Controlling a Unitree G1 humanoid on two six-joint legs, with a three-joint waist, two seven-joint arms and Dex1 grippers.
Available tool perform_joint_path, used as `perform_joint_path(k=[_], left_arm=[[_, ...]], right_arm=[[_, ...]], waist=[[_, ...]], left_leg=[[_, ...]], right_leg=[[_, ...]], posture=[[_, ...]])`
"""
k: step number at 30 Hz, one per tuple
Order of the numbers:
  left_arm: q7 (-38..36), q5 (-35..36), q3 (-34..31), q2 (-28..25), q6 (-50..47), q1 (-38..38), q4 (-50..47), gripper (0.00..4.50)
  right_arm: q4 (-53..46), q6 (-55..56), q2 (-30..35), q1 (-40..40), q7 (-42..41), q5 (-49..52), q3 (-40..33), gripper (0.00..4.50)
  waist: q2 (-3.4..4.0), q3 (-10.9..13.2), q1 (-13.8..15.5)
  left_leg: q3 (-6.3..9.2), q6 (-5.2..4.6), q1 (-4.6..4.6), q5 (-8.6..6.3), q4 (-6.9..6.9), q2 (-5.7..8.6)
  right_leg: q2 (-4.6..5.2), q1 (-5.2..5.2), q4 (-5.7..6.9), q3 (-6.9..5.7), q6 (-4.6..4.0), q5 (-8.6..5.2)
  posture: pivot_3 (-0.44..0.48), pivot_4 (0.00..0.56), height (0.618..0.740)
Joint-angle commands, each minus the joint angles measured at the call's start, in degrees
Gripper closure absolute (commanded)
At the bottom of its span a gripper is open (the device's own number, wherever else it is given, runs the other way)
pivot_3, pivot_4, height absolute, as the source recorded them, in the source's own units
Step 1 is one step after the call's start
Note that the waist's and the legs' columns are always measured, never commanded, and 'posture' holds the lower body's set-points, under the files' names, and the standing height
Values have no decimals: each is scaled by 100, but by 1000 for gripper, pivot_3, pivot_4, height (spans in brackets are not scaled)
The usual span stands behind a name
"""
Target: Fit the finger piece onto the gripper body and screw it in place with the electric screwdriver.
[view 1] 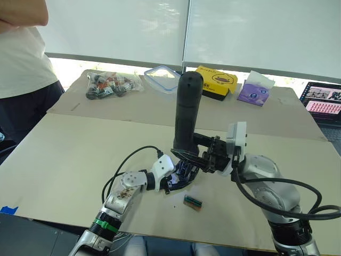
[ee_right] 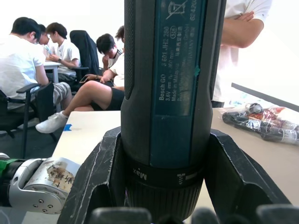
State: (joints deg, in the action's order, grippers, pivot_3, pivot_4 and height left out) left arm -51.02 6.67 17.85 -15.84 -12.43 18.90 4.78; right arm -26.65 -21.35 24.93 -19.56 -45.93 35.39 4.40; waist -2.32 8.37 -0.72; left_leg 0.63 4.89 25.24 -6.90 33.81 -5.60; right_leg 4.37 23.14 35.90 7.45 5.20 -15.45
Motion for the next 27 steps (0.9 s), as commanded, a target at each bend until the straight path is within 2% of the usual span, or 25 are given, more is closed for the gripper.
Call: perform_joint_path(k=[1,7,17,21,22,27], left_arm=[[63,-130,164,38,-40,-53,305,2210],[195,-193,132,113,96,46,498,2210],[270,-91,69,200,77,50,548,2210],[396,-167,-13,144,192,14,467,287],[358,-143,-51,73,207,-13,407,86],[97,156,-367,-414,166,-304,-42,86]], right_arm=[[-39,-61,35,-164,-17,273,-282,2576],[-134,92,-64,-489,-135,884,-680,2576],[-116,58,-3,-713,-237,1195,-970,2576],[-287,-81,205,-647,-226,1489,-1170,2576],[-364,-208,337,-633,-215,1674,-1277,2576],[-489,-780,1027,-634,18,2547,-1958,2576]], waist=[[0,0,6],[4,7,7],[4,7,6],[4,7,6],[6,8,5],[11,13,-100]], left_leg=[[0,0,1,0,0,0],[0,0,10,1,2,1],[1,-10,14,7,2,1],[1,-10,14,7,3,1],[1,-10,15,7,2,1],[1,-13,19,8,-10,-1]], right_leg=[[0,0,0,0,0,0],[1,-3,1,0,0,2],[1,-3,1,-2,0,5],[1,-2,1,-2,0,5],[1,-3,1,-2,-1,5],[-1,4,4,0,-5,7]], posture=[[0,150,740],[0,150,740],[0,150,740],[0,150,740],[0,150,740],[0,150,740]])
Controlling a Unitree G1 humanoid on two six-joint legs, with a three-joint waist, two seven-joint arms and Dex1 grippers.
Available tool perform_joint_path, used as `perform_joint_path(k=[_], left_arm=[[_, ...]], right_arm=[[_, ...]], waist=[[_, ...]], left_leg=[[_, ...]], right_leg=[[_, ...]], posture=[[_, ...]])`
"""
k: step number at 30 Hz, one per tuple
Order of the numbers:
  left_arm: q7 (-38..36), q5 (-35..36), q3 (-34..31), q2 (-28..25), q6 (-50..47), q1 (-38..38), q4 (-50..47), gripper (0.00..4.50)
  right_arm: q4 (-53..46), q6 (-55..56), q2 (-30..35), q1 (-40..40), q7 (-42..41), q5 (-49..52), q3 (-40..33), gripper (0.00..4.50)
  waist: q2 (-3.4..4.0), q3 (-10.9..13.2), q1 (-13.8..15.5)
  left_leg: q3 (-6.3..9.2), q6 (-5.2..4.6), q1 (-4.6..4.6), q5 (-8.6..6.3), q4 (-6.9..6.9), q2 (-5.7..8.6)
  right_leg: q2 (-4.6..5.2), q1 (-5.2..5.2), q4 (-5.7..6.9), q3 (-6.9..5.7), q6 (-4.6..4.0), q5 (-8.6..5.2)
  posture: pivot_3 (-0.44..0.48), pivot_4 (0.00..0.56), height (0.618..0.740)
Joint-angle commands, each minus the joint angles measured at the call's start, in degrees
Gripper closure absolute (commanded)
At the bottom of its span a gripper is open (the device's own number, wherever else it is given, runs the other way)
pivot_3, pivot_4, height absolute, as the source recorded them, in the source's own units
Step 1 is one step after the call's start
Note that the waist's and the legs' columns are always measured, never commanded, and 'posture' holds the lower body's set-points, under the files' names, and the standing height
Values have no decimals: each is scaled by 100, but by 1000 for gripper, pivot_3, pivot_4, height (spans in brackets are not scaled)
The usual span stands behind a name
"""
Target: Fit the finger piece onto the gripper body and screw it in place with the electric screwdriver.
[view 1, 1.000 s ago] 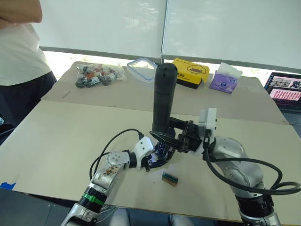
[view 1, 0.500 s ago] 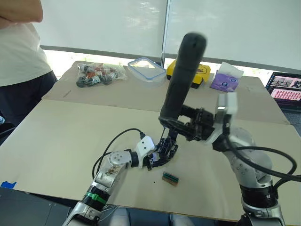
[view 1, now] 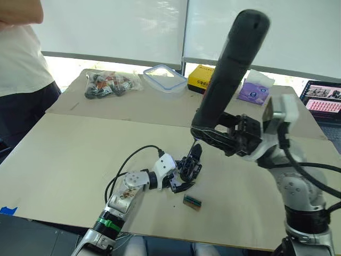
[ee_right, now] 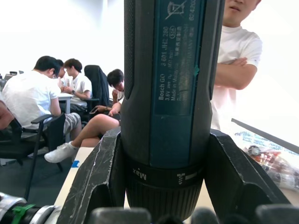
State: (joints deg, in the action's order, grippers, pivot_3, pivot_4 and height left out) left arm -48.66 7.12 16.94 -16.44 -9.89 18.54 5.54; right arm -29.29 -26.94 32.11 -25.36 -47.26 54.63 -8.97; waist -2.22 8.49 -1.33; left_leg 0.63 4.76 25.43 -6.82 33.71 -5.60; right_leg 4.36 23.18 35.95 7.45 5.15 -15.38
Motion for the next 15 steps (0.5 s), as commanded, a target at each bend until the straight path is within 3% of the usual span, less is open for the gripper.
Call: perform_joint_path(k=[1,6,9,11,13,15], left_arm=[[-237,213,-372,-507,-132,-362,-256,86],[-730,944,-1065,-1277,-402,-908,-921,86],[-1460,1539,-1757,-1953,-254,-1371,-1067,86],[-1858,1796,-2070,-2210,36,-1532,-979,86],[-2392,2034,-2437,-2524,284,-1623,-739,86],[-2656,2115,-2599,-2664,457,-1627,-580,86]], right_arm=[[-165,-374,535,-50,156,802,-820,2576],[461,-1347,1891,237,10,1529,-1811,2576],[1278,-2408,3355,991,-766,1120,-2138,2576],[1611,-2591,3994,1447,-1365,745,-2118,2576],[2019,-3019,4840,1876,-1451,77,-1504,2576],[2290,-3321,5217,1959,-1448,-213,-1089,2576]], waist=[[1,3,-95],[4,16,-143],[8,36,-120],[1,42,-115],[25,57,-100],[28,59,-103]], left_leg=[[0,-3,-1,2,-3,-1],[0,-16,-6,10,-21,-2],[-1,-27,-4,17,-20,-1],[-8,-26,-5,16,-33,-1],[-10,-25,-1,16,-30,0],[-26,12,3,-8,-33,5]], right_leg=[[-1,0,2,0,-1,0],[1,5,2,1,-9,-6],[5,6,-2,0,-11,-8],[12,10,-12,1,-33,-7],[16,19,-14,1,-34,-6],[29,66,-13,4,-26,-11]], posture=[[0,150,740],[0,150,740],[0,150,740],[0,150,740],[0,150,740],[0,150,740]])
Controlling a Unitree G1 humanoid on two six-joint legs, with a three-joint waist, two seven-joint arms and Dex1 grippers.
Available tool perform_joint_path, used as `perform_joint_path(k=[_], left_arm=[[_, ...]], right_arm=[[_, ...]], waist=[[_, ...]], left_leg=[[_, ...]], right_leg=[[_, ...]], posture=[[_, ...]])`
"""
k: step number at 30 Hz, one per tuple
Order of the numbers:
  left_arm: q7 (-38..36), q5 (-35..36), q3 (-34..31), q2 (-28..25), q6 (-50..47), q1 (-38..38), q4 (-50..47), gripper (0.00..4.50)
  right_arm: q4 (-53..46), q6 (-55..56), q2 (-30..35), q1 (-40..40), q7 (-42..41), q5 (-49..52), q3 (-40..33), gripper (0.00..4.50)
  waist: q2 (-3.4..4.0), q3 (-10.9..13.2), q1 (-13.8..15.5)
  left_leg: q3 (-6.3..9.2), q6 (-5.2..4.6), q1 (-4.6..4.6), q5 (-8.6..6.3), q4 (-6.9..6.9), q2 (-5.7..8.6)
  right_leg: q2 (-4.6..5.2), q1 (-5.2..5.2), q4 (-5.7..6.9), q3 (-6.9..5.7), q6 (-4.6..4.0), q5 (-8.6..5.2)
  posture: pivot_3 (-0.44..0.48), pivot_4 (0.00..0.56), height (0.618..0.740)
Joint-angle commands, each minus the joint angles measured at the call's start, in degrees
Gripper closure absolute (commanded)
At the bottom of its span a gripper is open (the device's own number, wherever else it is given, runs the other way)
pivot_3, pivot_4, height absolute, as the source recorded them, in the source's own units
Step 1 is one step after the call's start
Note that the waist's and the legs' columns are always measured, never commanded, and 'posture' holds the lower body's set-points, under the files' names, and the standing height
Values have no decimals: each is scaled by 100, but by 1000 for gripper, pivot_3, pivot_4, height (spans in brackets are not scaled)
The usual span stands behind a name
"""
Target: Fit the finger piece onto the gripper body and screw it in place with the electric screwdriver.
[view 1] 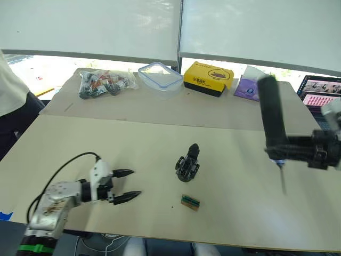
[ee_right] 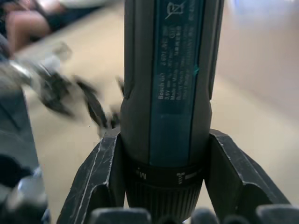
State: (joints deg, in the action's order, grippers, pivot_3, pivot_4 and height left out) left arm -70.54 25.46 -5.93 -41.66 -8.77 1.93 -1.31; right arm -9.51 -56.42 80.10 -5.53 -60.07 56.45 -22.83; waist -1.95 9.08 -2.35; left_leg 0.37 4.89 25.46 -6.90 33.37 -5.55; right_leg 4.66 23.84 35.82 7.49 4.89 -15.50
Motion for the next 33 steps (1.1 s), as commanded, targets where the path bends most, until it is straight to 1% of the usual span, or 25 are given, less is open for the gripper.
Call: perform_joint_path(k=[1,2,4,6,11,16,18,19,22,23,25,27,29,30,32,33], left_arm=[[-560,296,-396,-202,442,70,221,86],[-631,310,-455,-242,506,97,307,86],[-762,333,-574,-334,574,168,490,86],[-787,340,-633,-356,563,232,558,86],[-701,371,-678,-363,391,224,431,86],[-620,435,-700,-432,127,82,181,86],[-566,461,-733,-454,46,77,119,0],[-510,480,-764,-463,-7,89,98,0],[-356,504,-878,-488,-102,89,17,0],[-328,482,-912,-507,-90,64,4,0],[-297,440,-993,-574,-62,5,34,0],[-126,252,-1166,-677,93,-50,206,0],[-14,112,-1333,-770,293,-114,370,0],[50,17,-1409,-826,402,-148,445,0],[100,-95,-1570,-934,560,-220,592,0],[104,-126,-1631,-977,627,-251,643,0]], right_arm=[[432,-449,486,-109,-74,-643,699,2576],[514,-493,523,-196,-21,-847,999,2576],[724,-517,357,-541,166,-1399,1743,2576],[884,-571,173,-887,184,-1808,2322,2576],[1462,-508,-346,-1506,129,-2557,3105,2576],[1879,-419,-641,-1847,-83,-2992,3431,2576],[2005,-367,-730,-1908,-110,-3136,3440,1512],[2060,-316,-744,-1930,-140,-3195,3422,1194],[2238,-87,-664,-1945,-195,-3353,3227,131],[2227,-15,-585,-1903,-266,-3338,3133,59],[2156,223,-429,-1744,-450,-3265,2822,59],[1913,1173,-376,-1217,-1072,-2942,1790,59],[1642,2487,-629,-611,-1818,-2736,682,59],[1558,3096,-836,-372,-2006,-2720,238,59],[1347,4113,-1236,15,-2181,-2780,-336,59],[1205,4366,-1430,127,-2245,-2709,-526,59]], waist=[[9,6,-9],[11,7,-12],[10,14,-35],[14,27,-51],[40,44,-71],[38,47,-43],[38,47,-28],[38,47,-26],[35,49,-27],[36,49,-28],[36,48,-22],[36,49,-6],[39,47,8],[41,46,3],[35,44,-7],[31,43,-12]], left_leg=[[-2,1,12,-1,2,0],[-6,1,15,0,1,0],[-8,1,15,0,1,0],[-8,-1,19,1,1,-1],[-7,-41,62,28,1,-1],[-5,-41,70,28,4,-3],[-5,-41,70,28,13,-4],[-5,-41,69,27,21,-6],[-6,-40,69,27,51,-8],[-5,-40,69,27,54,-8],[-6,-39,68,26,58,-8],[-6,-40,68,27,54,-8],[-5,-41,68,27,45,-12],[-5,-42,68,27,39,-13],[-4,-42,63,27,37,-18],[-2,-41,63,27,37,-20]], right_leg=[[1,21,2,0,-4,3],[3,25,2,0,-5,4],[1,30,4,0,-3,4],[-1,37,8,1,0,5],[-11,54,28,5,16,13],[-14,55,30,5,17,14],[-15,54,32,5,17,13],[-17,51,33,4,19,13],[-17,43,31,4,25,18],[-16,44,30,5,24,19],[-16,43,31,5,21,22],[-17,41,38,5,22,22],[-21,41,44,4,26,20],[-23,41,46,3,32,17],[-26,37,46,-3,50,25],[-27,34,44,-7,55,27]], posture=[[0,150,740],[0,150,740],[0,150,740],[0,150,740],[0,150,740],[0,150,740],[0,150,740],[0,150,740],[0,150,740],[0,150,740],[0,150,740],[0,150,740],[0,150,740],[0,150,740],[0,150,740],[0,150,740]])
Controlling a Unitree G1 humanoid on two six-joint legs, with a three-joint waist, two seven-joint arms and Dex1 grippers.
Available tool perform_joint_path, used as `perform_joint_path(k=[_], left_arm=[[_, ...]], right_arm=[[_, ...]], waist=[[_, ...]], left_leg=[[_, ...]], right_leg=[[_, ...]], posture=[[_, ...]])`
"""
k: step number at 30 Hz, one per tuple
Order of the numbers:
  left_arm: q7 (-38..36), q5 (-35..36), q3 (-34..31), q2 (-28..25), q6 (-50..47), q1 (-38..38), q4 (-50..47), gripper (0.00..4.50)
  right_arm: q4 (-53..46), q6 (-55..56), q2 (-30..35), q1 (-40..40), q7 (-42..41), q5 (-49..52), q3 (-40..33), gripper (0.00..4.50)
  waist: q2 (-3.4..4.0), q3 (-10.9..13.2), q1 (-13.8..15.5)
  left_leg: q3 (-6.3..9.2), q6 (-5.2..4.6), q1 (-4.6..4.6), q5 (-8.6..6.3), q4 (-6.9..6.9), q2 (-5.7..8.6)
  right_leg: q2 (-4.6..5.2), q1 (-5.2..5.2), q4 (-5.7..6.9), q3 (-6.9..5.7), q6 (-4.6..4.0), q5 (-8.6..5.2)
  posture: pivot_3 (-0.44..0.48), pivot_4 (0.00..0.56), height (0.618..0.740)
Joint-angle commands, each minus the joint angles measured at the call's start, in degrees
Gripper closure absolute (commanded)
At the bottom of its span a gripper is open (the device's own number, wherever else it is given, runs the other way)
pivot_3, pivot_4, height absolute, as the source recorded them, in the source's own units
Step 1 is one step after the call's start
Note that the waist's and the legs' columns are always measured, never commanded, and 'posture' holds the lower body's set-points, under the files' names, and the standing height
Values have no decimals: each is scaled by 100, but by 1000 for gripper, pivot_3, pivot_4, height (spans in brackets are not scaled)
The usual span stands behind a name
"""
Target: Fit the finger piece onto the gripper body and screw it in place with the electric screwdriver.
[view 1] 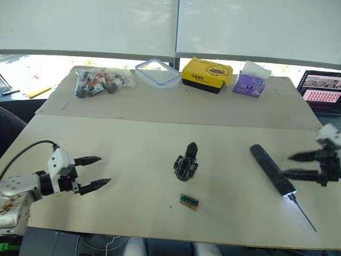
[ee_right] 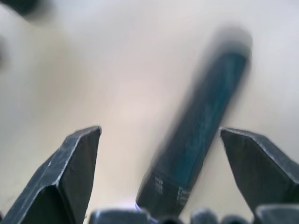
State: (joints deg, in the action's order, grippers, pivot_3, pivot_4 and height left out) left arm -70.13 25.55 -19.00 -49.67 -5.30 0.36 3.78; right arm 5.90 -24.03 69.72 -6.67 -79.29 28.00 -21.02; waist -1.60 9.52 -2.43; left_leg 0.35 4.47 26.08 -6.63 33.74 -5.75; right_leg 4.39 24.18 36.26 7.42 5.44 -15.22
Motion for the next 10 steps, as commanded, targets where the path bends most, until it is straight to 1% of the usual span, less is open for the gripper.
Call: perform_joint_path(k=[1,2,3,5,7,10], left_arm=[[82,-195,-385,-222,361,-143,187,0],[64,-203,-447,-264,405,-197,224,0],[87,-231,-497,-292,431,-248,243,0],[108,-257,-559,-319,510,-324,278,0],[203,-336,-577,-286,631,-359,314,0],[264,-306,-576,-194,694,-352,349,0]], right_arm=[[-577,1378,-693,303,-365,324,-890,59],[-899,1414,-937,461,-416,532,-1024,59],[-1154,1710,-1190,607,-557,637,-1092,59],[-1586,1943,-1480,1090,-718,635,-1079,59],[-1790,2261,-1773,1321,-698,554,-961,59],[-1711,2715,-2052,1299,-622,396,-774,59]], waist=[[-6,0,-9],[-9,1,-13],[-9,1,-12],[-8,1,-4],[-7,0,12],[-8,0,8]], left_leg=[[0,1,-1,0,4,-1],[0,1,-2,0,7,-1],[0,2,-1,0,13,-1],[1,6,-1,2,13,-1],[1,8,-2,3,14,0],[1,37,-4,-13,19,0]], right_leg=[[0,-3,0,-2,-1,0],[1,-4,-2,-1,-4,-1],[1,-6,0,-1,-12,-2],[1,-8,2,-1,-21,-3],[3,-10,2,0,-21,-3],[3,-13,-1,-1,-26,2]], posture=[[0,150,740],[0,150,740],[0,150,740],[0,150,740],[0,150,740],[0,150,740]])
